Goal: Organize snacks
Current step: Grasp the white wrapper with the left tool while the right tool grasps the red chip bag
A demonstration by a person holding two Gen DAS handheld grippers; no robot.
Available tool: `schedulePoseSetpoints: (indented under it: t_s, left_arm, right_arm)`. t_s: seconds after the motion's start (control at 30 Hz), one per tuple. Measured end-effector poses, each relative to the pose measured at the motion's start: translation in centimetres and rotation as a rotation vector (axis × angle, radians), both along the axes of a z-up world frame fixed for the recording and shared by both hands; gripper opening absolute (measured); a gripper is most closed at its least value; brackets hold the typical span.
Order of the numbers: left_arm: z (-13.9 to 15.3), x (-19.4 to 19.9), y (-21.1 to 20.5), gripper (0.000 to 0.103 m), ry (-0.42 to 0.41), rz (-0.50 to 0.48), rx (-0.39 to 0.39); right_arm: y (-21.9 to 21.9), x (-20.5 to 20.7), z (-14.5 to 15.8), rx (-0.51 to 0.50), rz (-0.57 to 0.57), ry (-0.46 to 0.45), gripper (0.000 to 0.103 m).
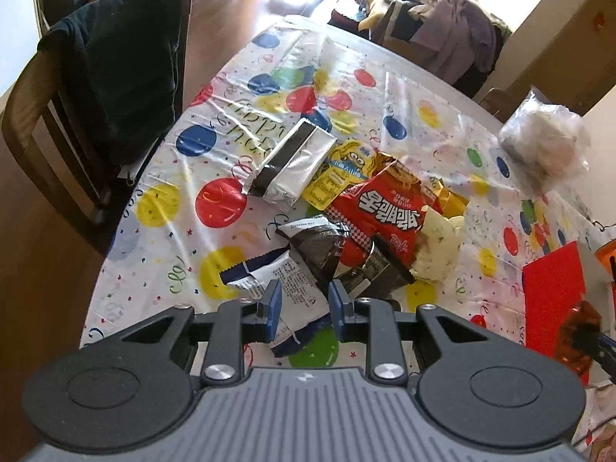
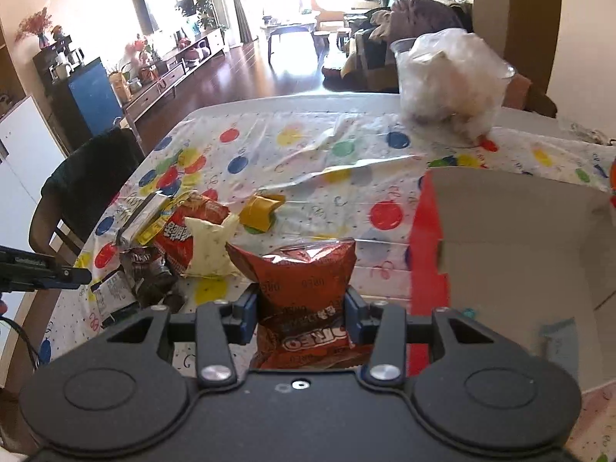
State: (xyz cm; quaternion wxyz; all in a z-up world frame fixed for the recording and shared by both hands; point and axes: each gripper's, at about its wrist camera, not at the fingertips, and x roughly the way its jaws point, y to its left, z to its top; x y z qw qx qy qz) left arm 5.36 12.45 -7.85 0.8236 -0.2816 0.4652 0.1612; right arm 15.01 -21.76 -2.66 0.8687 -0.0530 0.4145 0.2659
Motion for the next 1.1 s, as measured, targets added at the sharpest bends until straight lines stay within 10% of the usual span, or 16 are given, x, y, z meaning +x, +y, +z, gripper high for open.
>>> schedulePoseSetpoints:
  t_s: [0.2,0.33,0.7,1.1]
  left_arm:
    - [-1.7,1.3,0.4,0.031,0.072,0.062,-0.022]
    - [-3.0,2.5,0.5,0.061,0.112,0.132,-0.004]
    - [-5.1,5.1,0.0,0.061,0.207,0.254,0.065]
    - [-5.5,4.4,-1.3,0.065,0.236,0.146,0.173]
  right_arm:
    - [-1.2,-1.1,0.4,0.009,-0.001,-0.016,0.043]
    - [-1.5,-1.6,0.2,0.017,0.004,-0.011,0.043]
    - [-2.1,-1.9,-0.3,0.009,0.020,0.004,0.043]
    - [-2.3,-1.7,-0.4,0.001,0.029,0.014,0.043]
